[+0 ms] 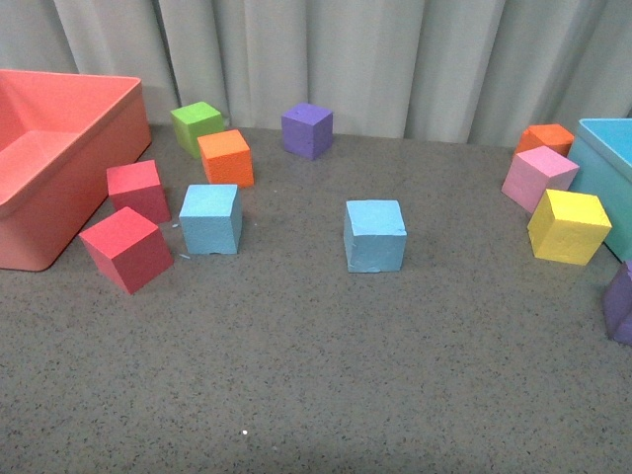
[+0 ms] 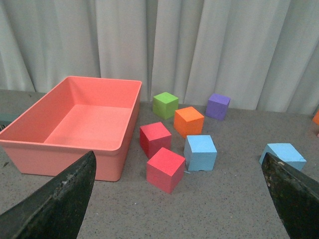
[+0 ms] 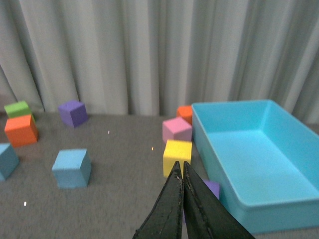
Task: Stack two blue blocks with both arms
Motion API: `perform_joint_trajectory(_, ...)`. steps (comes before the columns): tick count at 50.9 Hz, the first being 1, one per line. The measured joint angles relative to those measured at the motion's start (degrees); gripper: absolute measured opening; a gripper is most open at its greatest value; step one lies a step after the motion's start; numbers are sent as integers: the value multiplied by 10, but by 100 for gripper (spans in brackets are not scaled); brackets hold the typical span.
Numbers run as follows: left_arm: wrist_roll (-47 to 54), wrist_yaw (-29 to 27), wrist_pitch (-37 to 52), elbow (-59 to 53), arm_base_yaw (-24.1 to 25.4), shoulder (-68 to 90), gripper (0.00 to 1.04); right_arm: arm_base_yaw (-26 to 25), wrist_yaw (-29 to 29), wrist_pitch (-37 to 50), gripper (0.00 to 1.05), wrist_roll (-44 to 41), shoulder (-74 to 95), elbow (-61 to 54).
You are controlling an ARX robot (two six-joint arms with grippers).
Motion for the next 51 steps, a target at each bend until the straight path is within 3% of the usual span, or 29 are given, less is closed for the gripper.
perform_joint_trajectory(3, 0, -1, 0, 0, 0, 0, 98, 0, -1, -40, 1, 0, -35, 0)
perform_joint_trajectory(12, 0, 0, 0, 0, 0, 0, 98, 0, -1, -46, 2, -1, -56, 0)
perform_joint_trajectory(19, 0, 0, 0, 0, 0, 0, 98, 0, -1, -46, 33, 0, -57, 0)
perform_joint_trajectory(28, 0, 0, 0, 0, 0, 0, 98, 0, -1, -46, 63, 0, -57, 0)
perform_joint_trajectory(32, -27, -42, -103, 39, -2, 76, 98, 0, -1, -46, 81, 0, -57, 0)
perform_joint_trajectory(36, -43, -38, -72, 50, 9, 181, 98, 0, -2, -46, 95, 0, -57, 0)
perform_joint_trajectory(51, -54, -26, 116, 192, -41, 567, 98, 0, -2, -46, 95, 0, -57, 0)
